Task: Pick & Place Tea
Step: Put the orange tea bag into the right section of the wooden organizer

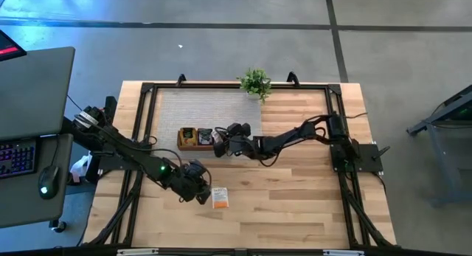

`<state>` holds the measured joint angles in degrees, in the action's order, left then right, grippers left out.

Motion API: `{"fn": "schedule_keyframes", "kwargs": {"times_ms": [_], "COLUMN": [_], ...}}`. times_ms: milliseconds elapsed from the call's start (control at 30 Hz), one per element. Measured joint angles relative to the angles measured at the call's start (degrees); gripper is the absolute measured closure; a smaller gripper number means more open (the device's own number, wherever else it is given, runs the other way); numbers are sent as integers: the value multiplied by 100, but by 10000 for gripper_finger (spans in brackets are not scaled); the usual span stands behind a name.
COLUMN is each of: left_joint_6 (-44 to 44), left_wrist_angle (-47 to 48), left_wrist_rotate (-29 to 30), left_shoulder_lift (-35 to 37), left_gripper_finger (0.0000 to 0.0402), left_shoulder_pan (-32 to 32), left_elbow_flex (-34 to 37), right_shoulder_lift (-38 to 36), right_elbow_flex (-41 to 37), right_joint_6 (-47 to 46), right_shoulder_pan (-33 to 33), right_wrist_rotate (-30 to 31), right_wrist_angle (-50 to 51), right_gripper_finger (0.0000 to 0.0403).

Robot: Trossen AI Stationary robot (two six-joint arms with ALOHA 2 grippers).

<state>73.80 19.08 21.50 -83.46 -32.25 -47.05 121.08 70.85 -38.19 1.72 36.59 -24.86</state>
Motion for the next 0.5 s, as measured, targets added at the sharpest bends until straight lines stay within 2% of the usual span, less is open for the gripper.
{"fn": "schedule_keyframes", "kwargs": {"times_ms": [167, 333, 500], "left_joint_6": [-1, 20, -23], "left_wrist_angle": [-489, -1276, -2207], "left_wrist_rotate": [12, 712, 784], "left_shoulder_lift": [0, 0, 0], "left_gripper_finger": [277, 277, 277], "left_shoulder_pan": [-1, 0, 2], "left_elbow_flex": [0, 0, -2], "right_shoulder_lift": [0, 0, 0], "right_elbow_flex": [0, 0, 0], "right_joint_6": [37, 303, 345], "right_shoulder_pan": [-22, -25, -24], "right_wrist_rotate": [-7, -36, -109], "right_wrist_angle": [57, 71, 101], "right_gripper_finger": [389, 382, 375]}}
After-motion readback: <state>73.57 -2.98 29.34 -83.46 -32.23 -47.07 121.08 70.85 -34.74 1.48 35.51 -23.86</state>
